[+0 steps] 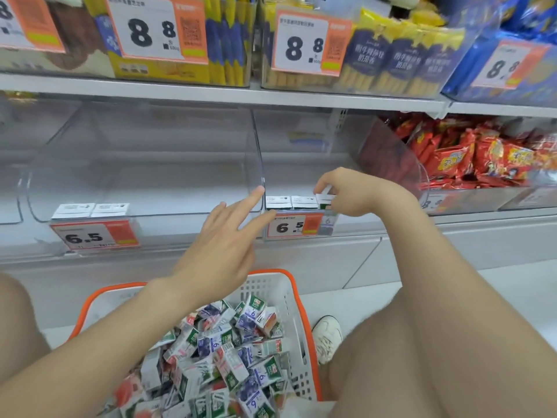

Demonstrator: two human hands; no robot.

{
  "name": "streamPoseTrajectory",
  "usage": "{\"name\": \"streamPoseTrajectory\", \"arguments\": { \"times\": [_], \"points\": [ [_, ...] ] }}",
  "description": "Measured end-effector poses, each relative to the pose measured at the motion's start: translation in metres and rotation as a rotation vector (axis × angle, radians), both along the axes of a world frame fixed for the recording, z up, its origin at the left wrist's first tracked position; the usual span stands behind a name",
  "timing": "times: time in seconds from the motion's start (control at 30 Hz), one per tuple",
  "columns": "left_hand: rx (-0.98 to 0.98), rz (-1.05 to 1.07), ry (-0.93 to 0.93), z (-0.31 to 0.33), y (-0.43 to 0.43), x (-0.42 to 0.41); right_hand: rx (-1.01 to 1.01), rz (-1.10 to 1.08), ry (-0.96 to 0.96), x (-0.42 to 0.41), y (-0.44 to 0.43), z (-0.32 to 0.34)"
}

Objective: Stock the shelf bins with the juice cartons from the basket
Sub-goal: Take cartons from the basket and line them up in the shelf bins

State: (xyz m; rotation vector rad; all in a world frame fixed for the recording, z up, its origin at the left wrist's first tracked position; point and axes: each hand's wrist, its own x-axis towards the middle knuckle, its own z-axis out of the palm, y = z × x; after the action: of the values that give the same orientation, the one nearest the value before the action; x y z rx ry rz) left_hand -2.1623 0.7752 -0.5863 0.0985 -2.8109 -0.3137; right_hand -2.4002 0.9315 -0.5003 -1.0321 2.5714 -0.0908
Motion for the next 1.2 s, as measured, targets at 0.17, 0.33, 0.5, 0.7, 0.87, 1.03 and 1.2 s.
{"name": "streamPoseTrajectory", "arguments": {
  "times": [0.17,0.33,0.5,0.7,0.87,1.03,1.2],
  "points": [
    [0.072,-0.047,0.02,-0.001,-0.005,0.006,-0.025,-0.056,0.012,0.008,0.0,0.002],
    [0.07,-0.08,0.161,-0.008,-0.012,0.018,-0.462,0.006,0.163,0.06,-0.012,0.007],
    [0.135,0.001,-0.159,-0.024,-0.02,0.027,-0.258,0.256,-0.1,0.123,-0.028,-0.015],
    [0.266,0.052,-0.61,-0.102,-0.038,0.038,0.148,0.496,-0.137,0.165,-0.052,-0.093],
    [0.248,0.062,-0.849,-0.153,-0.034,0.05,0.329,0.603,-0.183,0.174,-0.061,-0.144],
    [0.241,0.048,-0.953,-0.2,-0.022,0.059,0.425,0.548,-0.158,0.159,-0.062,-0.196],
    [0.088,-0.109,-0.876,-0.231,0.0,0.054,0.403,0.45,-0.132,0.135,-0.055,-0.232]
  ]
}}
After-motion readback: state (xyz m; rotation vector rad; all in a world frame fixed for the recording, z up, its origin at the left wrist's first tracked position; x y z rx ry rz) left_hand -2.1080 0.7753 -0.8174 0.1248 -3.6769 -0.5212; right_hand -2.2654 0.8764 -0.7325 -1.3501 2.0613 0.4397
